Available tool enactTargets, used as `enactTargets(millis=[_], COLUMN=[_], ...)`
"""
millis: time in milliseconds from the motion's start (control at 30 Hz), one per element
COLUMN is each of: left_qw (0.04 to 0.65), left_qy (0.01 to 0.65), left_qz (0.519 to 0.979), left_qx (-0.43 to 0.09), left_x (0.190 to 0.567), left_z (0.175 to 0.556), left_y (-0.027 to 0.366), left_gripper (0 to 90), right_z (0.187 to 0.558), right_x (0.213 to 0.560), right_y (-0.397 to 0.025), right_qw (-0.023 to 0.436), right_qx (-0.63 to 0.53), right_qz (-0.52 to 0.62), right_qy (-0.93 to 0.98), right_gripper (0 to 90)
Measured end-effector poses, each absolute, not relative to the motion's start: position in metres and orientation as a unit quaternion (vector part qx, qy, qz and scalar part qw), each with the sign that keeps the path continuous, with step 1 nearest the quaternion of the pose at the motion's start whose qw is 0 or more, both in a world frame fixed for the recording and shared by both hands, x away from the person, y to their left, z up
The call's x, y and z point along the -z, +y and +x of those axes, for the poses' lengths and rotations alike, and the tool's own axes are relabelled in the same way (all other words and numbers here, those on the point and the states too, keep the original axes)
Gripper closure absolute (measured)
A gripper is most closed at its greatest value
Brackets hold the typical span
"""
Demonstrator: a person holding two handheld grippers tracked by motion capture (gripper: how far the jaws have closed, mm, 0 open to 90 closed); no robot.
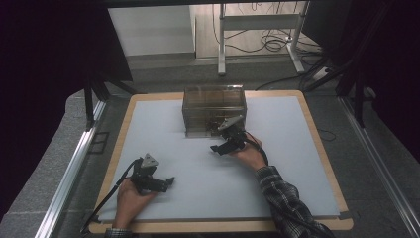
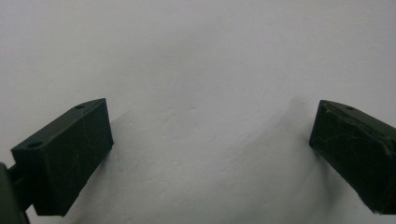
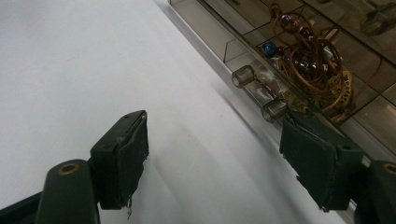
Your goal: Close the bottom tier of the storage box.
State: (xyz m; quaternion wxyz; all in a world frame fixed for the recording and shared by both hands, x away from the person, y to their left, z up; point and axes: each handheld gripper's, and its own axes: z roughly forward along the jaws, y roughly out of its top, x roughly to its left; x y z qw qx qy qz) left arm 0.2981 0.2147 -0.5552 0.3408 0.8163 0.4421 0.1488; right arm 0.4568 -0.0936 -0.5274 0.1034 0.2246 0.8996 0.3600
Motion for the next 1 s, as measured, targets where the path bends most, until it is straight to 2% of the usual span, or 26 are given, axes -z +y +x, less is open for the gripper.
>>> enactTargets(millis=[1000], left_qw=[0.341], left_qy=[0.442], left_qz=[0.816], left_qx=[-0.149], left_x=[0.555], left_z=[0.298], left_y=[0.215], left_gripper=[0.0], right_z=[0.476], right_x=[0.527], right_y=[-0.090], right_qw=[0.113], right_qx=[-0.359], right_qz=[0.231], right_qy=[0.897], right_gripper=[23.3])
